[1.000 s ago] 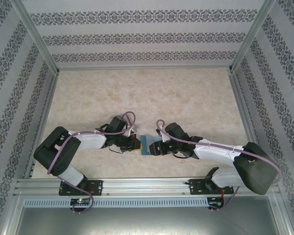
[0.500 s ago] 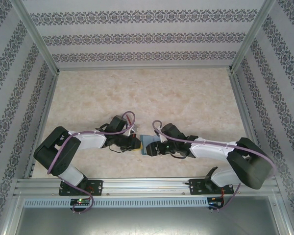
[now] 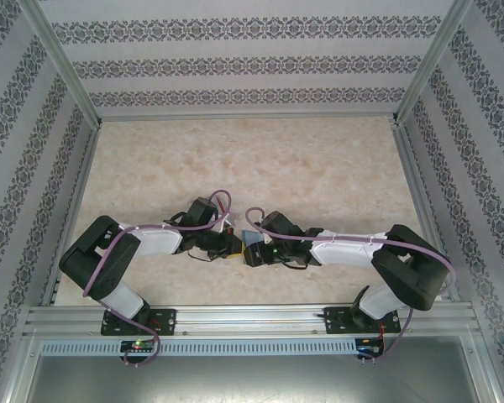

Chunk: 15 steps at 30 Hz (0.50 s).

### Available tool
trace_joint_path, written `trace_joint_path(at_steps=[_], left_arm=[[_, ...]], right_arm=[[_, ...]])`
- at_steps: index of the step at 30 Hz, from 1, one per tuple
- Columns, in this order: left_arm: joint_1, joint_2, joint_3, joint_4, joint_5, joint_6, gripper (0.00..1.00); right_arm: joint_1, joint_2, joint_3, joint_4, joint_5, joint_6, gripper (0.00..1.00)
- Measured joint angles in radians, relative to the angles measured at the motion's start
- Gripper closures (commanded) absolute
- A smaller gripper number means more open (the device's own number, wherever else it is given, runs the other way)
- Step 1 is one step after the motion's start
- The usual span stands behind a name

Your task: Put the credit cards into the card holder

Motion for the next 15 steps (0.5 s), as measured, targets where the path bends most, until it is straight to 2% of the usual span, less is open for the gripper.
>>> trace_joint_path(at_steps=[6, 8, 11, 15], left_arm=[[0.0, 0.002, -0.002, 0.005, 0.001, 0.001, 1.0], [0.0, 0.003, -0.002, 0.006, 0.001, 0.001, 1.0], [0.0, 0.008, -0.002, 0.012, 0.005, 0.001, 1.0], [0.002, 0.01, -0.002, 0.021, 0.016, 0.0, 1.0]], right_arm=[[-0.001, 0.002, -0.002, -0.007, 0.017, 0.001, 0.59], [-0.003, 0.002, -0.005, -0.006, 0.017, -0.001, 0.6], [-0.003, 0.0, -0.008, 0.007, 0.01, -0.001, 0.36], [-0.003, -0.017, -0.014, 0.018, -0.012, 0.002, 0.33]])
